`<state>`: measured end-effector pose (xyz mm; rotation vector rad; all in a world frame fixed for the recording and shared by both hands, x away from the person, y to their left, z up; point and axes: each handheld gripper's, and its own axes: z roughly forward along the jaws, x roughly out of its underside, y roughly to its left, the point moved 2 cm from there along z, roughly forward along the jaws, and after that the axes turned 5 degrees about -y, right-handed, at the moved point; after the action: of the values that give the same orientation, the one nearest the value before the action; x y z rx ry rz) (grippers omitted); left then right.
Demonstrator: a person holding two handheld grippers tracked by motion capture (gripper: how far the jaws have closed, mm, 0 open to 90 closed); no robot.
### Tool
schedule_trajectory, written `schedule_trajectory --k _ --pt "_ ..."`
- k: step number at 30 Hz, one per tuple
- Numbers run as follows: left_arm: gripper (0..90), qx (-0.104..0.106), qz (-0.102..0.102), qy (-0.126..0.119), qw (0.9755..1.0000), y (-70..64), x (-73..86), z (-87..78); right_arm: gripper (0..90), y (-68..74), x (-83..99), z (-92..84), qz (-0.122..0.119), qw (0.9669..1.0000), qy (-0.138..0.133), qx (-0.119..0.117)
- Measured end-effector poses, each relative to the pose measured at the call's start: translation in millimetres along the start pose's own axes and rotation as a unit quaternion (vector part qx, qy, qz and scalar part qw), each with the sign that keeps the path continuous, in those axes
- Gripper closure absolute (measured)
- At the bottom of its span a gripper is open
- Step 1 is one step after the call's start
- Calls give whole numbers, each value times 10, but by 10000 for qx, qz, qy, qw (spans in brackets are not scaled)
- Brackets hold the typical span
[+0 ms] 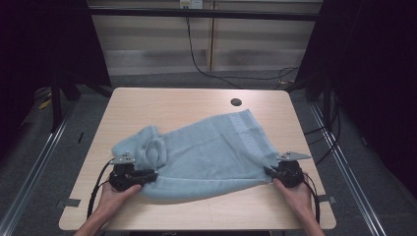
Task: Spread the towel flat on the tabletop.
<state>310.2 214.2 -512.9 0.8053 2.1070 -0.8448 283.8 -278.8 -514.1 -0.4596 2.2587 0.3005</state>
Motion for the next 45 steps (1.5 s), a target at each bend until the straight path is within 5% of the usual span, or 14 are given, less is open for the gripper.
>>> schedule_trajectory --k 6,9,16,20,21,22,23,27,30,34,41,42,44,45 --pt "628 335 19 117 9994 -234 -18 56 834 -238 -57 70 138 9996 -101 209" --pt "599 615 227 -47 9978 -408 -70 8 822 -417 -97 108 158 9990 -138 386" --pt "560 483 156 -631 9967 -300 -210 -207 700 -530 -187 -3 392 9968 -519 468" --pt "599 122 -42 -910 9958 -52 -257 -334 599 -323 -307 -193 349 9957 -837 168" --pt "653 20 -16 -921 9957 11 -259 -342 574 -132 -326 -212 189 9961 -863 -56" --pt "661 -400 197 -767 9961 116 -254 -333 569 -60 -326 -204 143 9963 -837 -169" --pt "662 -501 182 -713 9960 171 -243 -315 567 44 -326 -187 61 9964 -791 -287" --pt "572 -535 73 -575 9969 286 -202 -236 552 428 -354 -57 -499 9959 -537 -521" --pt "579 -432 16 -375 9984 305 -145 -112 538 537 -404 21 -566 9949 -502 -665" --pt "755 -282 260 -11 9993 204 -60 53 529 683 -474 57 -492 9922 -597 -977" --pt "763 109 -82 287 9995 -214 89 -8 516 1058 -524 191 -809 9854 -398 -1446" --pt "753 365 -30 362 9987 -335 120 -24 516 1182 -563 227 -896 9820 -395 -1617" --pt "762 319 326 238 9987 -430 81 -101 517 1274 -612 251 -854 9789 -429 -1808" --pt "762 324 316 143 9989 -431 39 -144 517 1328 -642 271 -878 9769 -457 -1892"
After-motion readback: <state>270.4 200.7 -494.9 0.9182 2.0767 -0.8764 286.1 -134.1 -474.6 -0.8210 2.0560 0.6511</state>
